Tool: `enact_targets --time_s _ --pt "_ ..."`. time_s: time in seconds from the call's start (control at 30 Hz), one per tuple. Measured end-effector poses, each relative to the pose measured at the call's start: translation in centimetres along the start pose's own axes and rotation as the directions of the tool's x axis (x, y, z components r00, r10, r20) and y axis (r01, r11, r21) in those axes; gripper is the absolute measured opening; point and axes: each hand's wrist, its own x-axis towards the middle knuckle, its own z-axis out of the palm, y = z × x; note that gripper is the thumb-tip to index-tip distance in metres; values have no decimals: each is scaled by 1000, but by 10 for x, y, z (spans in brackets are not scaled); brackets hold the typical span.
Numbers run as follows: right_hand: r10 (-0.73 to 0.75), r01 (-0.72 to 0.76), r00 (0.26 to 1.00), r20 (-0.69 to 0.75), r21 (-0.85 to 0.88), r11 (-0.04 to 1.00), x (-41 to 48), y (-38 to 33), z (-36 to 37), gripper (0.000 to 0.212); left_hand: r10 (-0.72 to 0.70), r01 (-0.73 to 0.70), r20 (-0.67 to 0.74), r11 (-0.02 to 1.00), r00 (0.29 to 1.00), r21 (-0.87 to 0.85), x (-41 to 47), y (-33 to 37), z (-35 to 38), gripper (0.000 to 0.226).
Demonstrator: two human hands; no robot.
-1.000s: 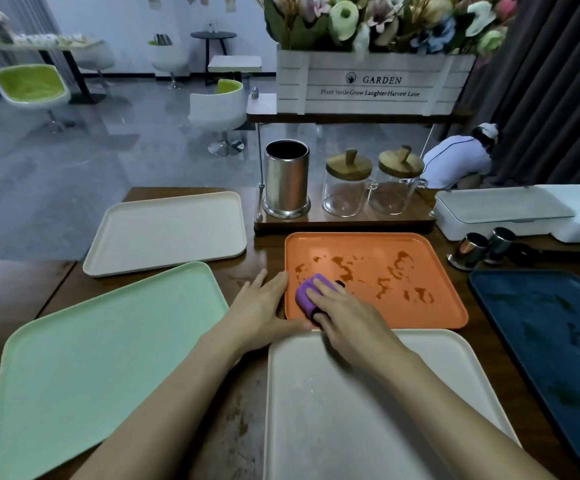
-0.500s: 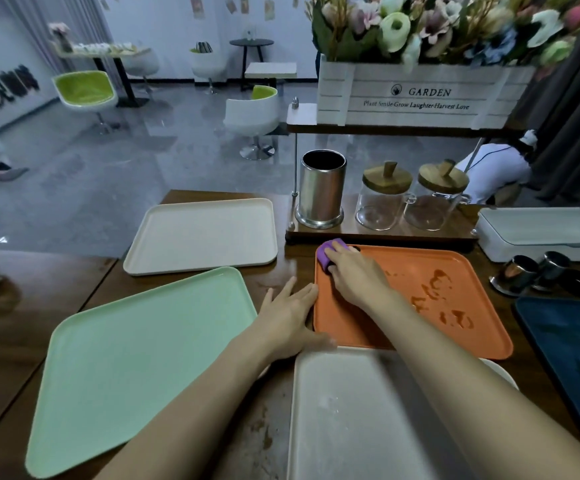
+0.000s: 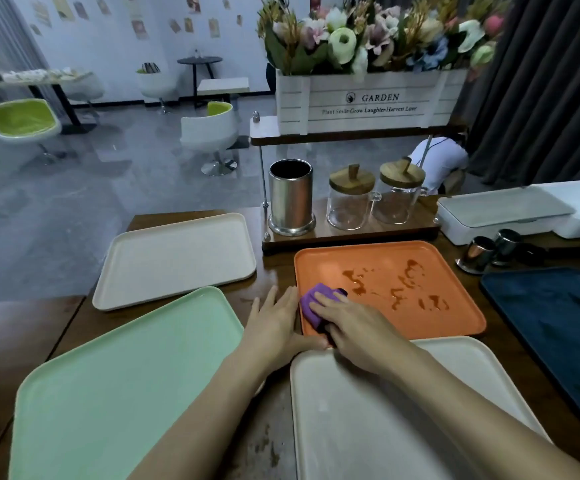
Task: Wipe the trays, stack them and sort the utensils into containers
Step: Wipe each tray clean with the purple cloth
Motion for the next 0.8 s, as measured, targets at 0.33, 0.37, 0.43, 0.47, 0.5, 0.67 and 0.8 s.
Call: enact_targets --time_s 0.33,0.37,0.43,0.47,0.5,0.67,0.8 --pt "-5 8 999 -32 87 996 -30 6 2 57 -2 -17 118 988 993 156 7 2 -12 120" --pt "6 -3 999 -33 91 996 -33 11 1 57 -10 -11 124 986 992 168 7 3 -13 120" --pt "44 -40 998 -41 94 995 -40 26 -4 58 -28 1 139 982 990 190 7 5 -15 122" --pt "71 -66 996 -48 90 994 -45 37 -8 58 -36 6 143 979 989 202 7 5 -16 122" --pt "102 -97 993 -53 81 992 -51 48 -12 58 -43 10 147 977 988 214 8 6 -17 123" --pt "191 -187 980 -61 74 980 -68 79 -23 57 -83 27 194 961 978 275 12 14 -23 122" --pt "180 -178 982 -52 39 983 -66 74 -23 57 -80 38 151 964 985 264 23 20 -23 116"
